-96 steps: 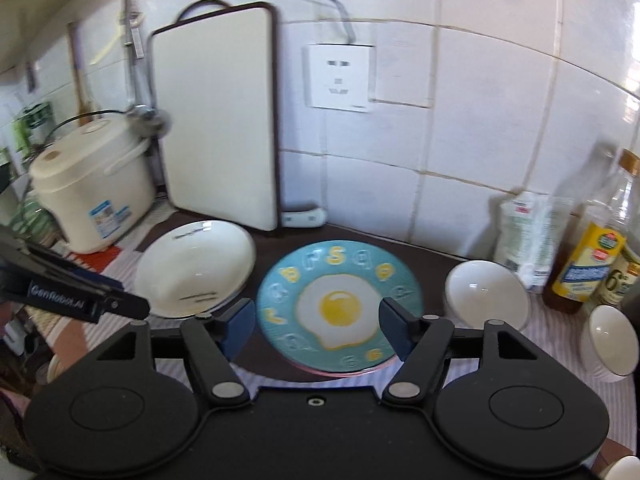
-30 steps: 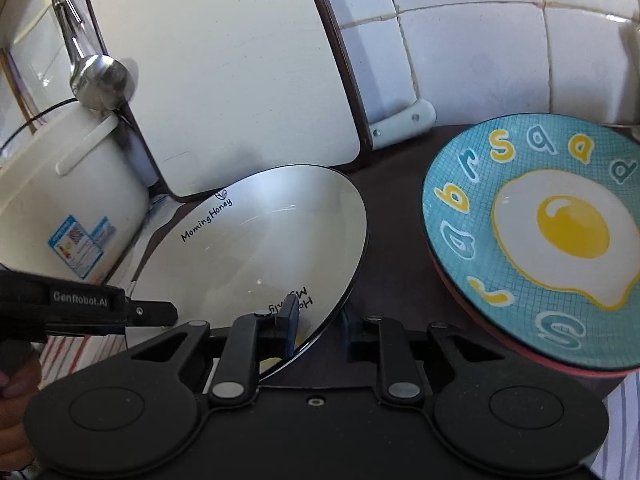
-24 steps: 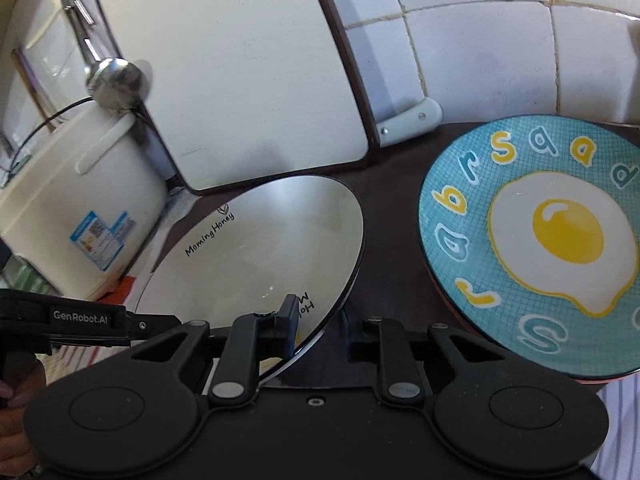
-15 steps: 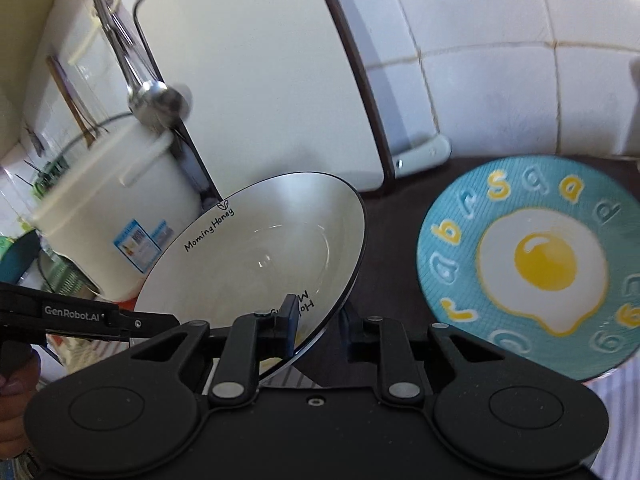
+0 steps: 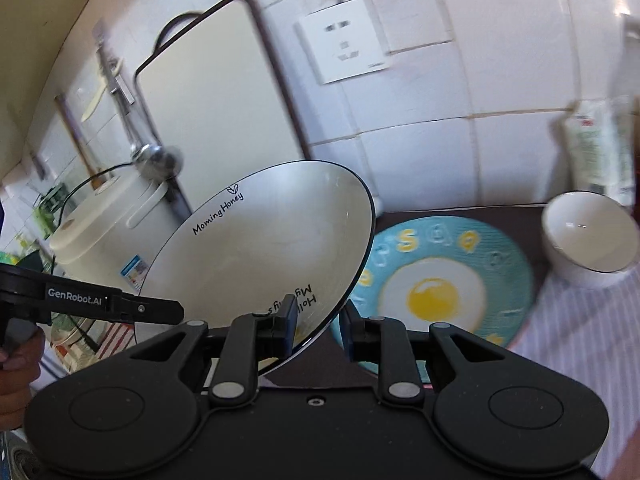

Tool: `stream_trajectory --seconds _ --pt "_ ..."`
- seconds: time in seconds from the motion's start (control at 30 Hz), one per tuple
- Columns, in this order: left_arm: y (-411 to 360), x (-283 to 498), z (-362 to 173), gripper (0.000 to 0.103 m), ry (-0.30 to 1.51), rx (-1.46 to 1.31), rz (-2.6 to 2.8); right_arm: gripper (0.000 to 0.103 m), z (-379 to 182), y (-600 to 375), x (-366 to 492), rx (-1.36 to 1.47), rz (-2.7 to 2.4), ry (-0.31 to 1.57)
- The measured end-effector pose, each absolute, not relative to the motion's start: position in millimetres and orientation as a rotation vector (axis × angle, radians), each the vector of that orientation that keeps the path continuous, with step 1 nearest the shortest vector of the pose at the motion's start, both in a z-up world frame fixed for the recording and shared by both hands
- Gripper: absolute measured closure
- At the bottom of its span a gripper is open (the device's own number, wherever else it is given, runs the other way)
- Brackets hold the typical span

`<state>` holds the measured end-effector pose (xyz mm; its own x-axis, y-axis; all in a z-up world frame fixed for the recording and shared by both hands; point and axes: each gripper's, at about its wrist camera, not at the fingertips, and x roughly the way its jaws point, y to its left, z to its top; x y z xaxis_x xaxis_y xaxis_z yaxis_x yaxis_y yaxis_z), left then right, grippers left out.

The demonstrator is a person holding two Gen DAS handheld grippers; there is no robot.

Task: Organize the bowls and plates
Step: 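Lift the white plate with both grippers and carry it over the stack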

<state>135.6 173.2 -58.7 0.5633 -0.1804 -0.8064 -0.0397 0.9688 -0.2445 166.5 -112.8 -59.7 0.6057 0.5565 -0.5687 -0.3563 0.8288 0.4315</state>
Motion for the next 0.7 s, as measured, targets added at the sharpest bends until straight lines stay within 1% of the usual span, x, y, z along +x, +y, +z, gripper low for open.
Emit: stream_trajectory --seconds 0.33,0.7 --pt "119.4 173.7 -75.9 0.080 1.028 -0.207 -0.199 0.076 -72.5 -166.4 168.6 0.272 0.414 0.770" --pt "103.8 207.6 -123.3 0.079 1.119 -0.187 -0.219 0.075 -117.0 -184.2 184.5 0.352 0.386 0.824"
